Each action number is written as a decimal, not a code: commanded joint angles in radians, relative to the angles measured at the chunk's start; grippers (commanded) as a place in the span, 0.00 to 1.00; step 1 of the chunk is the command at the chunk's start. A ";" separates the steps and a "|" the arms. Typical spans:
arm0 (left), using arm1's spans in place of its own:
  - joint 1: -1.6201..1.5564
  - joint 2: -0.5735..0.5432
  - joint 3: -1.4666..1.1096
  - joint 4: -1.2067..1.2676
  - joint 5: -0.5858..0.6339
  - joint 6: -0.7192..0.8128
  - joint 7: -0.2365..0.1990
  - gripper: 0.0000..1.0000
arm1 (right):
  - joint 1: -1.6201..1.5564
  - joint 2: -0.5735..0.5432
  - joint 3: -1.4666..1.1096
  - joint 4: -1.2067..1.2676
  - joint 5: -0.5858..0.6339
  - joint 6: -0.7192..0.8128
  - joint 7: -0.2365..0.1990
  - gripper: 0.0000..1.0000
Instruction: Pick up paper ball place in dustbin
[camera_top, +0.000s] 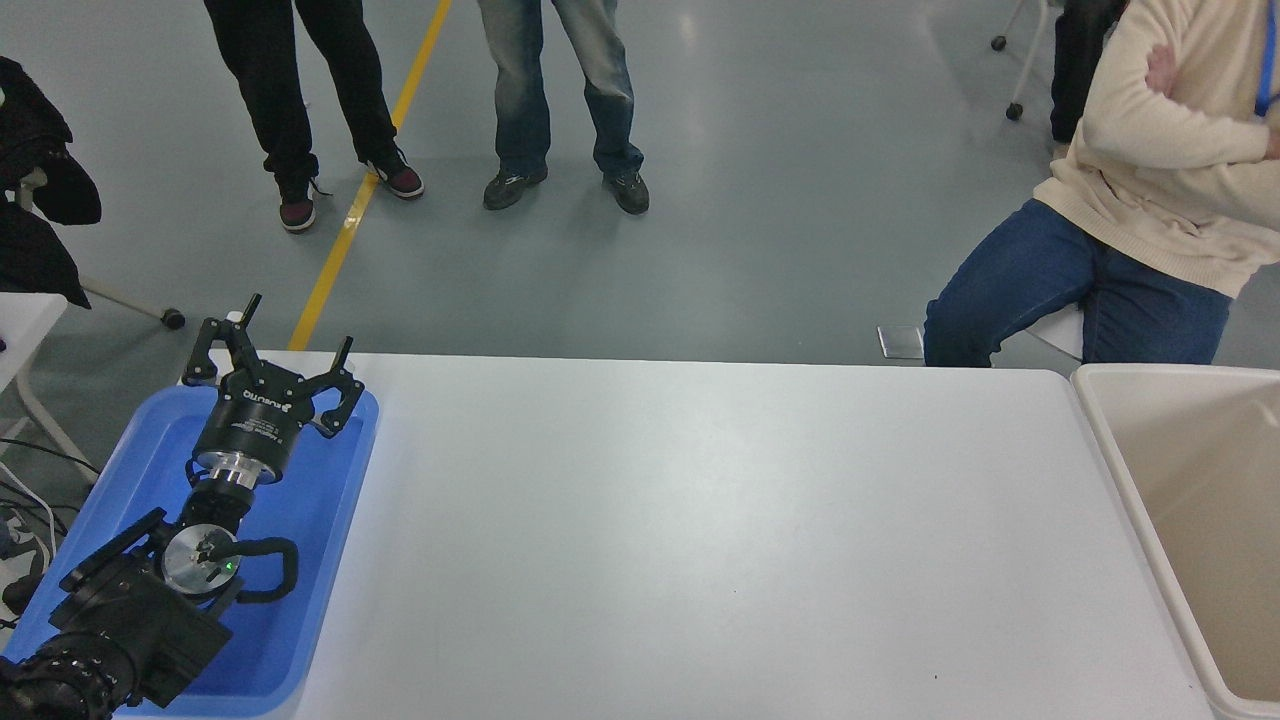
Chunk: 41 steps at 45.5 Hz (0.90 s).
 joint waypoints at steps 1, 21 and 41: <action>0.001 0.000 0.000 0.000 -0.001 0.000 -0.001 1.00 | -0.463 0.124 0.305 -0.394 0.000 0.000 0.000 0.00; -0.001 0.000 0.000 0.000 0.000 -0.001 -0.001 1.00 | -0.692 0.293 0.338 -0.547 0.008 -0.463 -0.008 0.00; -0.001 0.000 0.000 -0.001 0.000 -0.001 -0.001 1.00 | -0.751 0.331 0.382 -0.549 0.011 -0.787 -0.006 0.00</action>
